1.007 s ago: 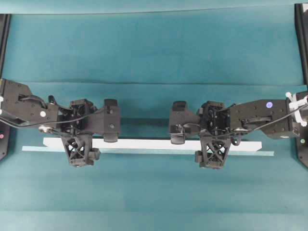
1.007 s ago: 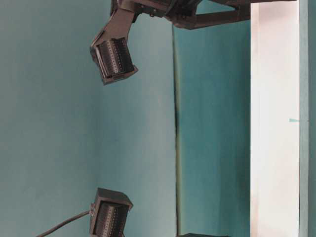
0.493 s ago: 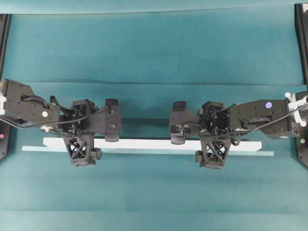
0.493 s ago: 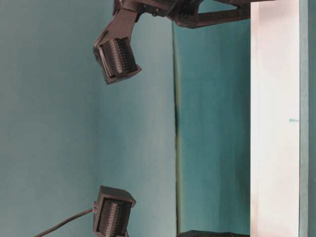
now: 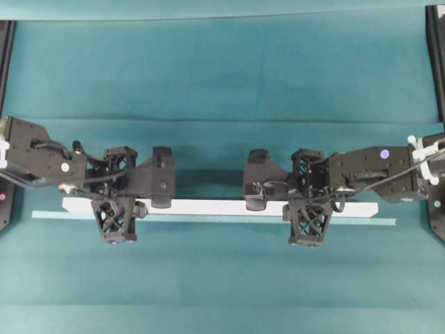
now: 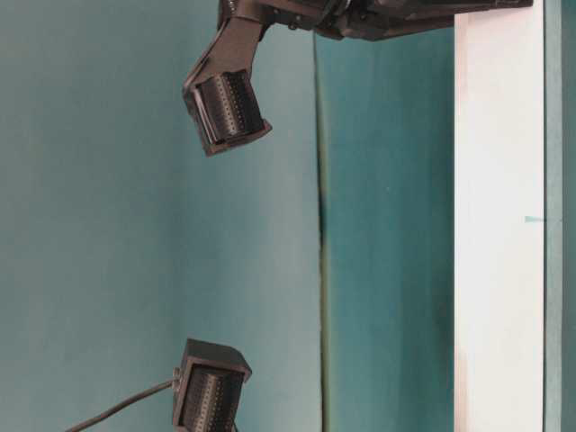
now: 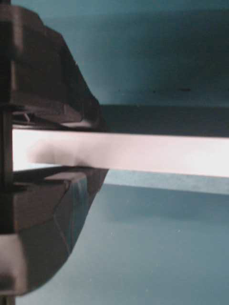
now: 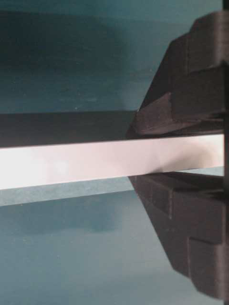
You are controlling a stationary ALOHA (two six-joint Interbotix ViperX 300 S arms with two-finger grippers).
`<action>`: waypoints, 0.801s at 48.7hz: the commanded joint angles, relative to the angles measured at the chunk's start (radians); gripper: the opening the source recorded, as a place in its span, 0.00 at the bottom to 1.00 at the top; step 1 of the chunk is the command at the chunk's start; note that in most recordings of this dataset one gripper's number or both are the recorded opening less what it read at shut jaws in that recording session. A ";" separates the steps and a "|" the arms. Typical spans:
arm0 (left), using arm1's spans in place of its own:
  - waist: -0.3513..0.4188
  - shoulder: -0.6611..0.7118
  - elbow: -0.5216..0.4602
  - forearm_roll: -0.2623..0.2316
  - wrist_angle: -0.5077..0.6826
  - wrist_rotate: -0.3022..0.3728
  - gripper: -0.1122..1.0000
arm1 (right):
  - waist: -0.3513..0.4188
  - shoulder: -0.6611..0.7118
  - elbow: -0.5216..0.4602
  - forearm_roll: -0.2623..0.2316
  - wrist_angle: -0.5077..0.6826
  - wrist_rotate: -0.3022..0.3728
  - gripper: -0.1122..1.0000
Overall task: Lift a wooden board with both hands.
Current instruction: 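Lift the gripped board with both grippers and move it back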
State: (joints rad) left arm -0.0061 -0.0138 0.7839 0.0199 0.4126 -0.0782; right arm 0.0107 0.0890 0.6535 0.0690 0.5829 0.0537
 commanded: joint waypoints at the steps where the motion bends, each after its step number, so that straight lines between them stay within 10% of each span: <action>1: 0.008 -0.003 -0.011 0.003 -0.003 -0.003 0.26 | 0.006 0.008 -0.006 0.012 0.000 0.000 0.29; 39: 0.040 -0.110 -0.071 0.003 0.166 -0.006 0.26 | -0.040 -0.077 -0.103 0.023 0.192 -0.009 0.29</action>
State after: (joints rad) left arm 0.0261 -0.0951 0.7394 0.0215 0.5522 -0.0798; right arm -0.0230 0.0337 0.5768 0.0890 0.7501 0.0476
